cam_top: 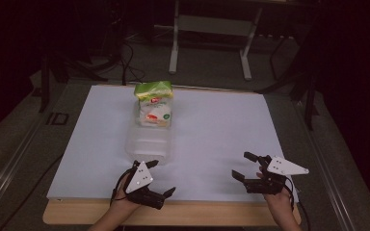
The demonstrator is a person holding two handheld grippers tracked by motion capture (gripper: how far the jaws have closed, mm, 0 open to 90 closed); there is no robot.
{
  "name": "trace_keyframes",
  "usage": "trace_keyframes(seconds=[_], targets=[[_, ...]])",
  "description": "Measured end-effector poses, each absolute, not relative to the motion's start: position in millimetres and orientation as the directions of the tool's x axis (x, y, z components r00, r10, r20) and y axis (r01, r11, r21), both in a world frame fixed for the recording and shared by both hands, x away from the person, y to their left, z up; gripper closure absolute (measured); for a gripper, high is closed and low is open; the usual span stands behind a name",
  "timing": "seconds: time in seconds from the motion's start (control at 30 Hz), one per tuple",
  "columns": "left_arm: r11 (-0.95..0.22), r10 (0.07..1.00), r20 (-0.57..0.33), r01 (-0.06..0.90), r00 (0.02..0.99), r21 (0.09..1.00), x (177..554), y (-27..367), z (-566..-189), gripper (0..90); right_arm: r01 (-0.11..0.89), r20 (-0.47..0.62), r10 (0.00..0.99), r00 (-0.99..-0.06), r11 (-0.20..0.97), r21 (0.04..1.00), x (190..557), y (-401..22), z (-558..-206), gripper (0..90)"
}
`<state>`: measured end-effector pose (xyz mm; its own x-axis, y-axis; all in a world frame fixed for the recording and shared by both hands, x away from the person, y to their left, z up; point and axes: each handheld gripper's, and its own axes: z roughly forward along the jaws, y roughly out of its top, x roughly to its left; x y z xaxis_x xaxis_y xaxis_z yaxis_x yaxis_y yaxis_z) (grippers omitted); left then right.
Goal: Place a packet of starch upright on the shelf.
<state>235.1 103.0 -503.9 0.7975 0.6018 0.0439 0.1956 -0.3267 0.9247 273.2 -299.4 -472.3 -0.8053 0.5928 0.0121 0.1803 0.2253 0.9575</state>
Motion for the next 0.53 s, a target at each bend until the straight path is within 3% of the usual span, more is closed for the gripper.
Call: trace_keyframes(seconds=[0.53], targets=[[-0.328,0.640,0.040,0.225,0.767,0.918,241.3,107.3,-510.8,0.0,0.188,0.012,0.602,-0.799,0.231,0.955,274.4,-300.8,-475.2,17.2]])
